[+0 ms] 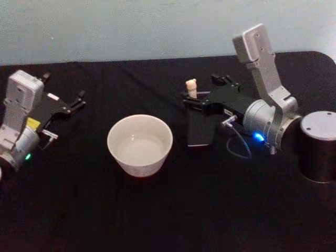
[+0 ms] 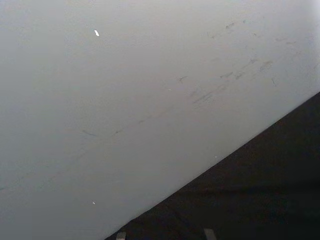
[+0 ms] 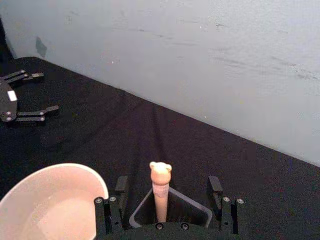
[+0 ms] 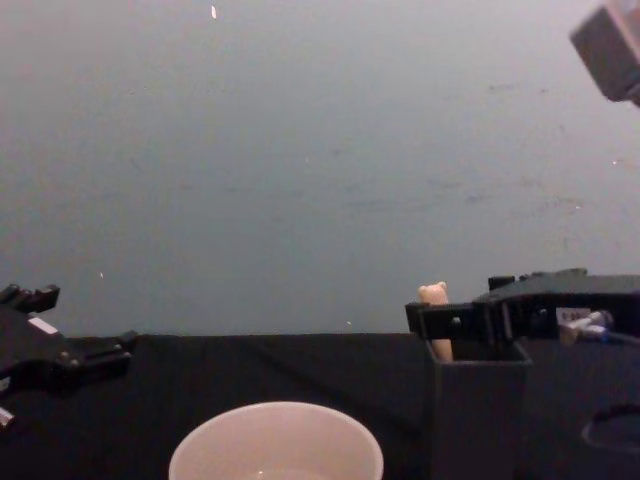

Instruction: Pick up the stirring spoon with one hand, stir inside the cup, then place it back in its original position.

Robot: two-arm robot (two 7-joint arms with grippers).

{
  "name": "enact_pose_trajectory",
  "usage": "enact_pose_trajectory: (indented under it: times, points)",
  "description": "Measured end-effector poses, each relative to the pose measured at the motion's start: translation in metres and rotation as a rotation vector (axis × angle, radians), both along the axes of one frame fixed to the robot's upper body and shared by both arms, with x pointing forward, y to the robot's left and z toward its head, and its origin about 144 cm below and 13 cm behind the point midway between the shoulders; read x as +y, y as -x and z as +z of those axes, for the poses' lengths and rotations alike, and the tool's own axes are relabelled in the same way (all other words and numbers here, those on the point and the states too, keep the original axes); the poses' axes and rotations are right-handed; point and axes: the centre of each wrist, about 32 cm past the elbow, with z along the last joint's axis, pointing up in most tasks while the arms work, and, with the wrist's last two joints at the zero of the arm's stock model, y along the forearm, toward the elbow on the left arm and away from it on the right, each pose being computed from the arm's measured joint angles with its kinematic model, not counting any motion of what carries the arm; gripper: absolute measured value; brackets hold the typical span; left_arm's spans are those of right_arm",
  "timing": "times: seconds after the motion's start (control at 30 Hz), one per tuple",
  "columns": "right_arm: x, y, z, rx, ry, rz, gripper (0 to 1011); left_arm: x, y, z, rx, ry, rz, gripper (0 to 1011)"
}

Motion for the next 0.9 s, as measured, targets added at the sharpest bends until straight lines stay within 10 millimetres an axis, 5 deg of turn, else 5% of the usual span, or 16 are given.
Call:
enact_pose_trajectory:
  times: [0.9]
  points:
    - [0.016, -0.019, -0.008, 0.033, 0.001, -0.005, 1002, 0.0, 0.0, 0.0, 0.0, 0.0, 0.0, 1001]
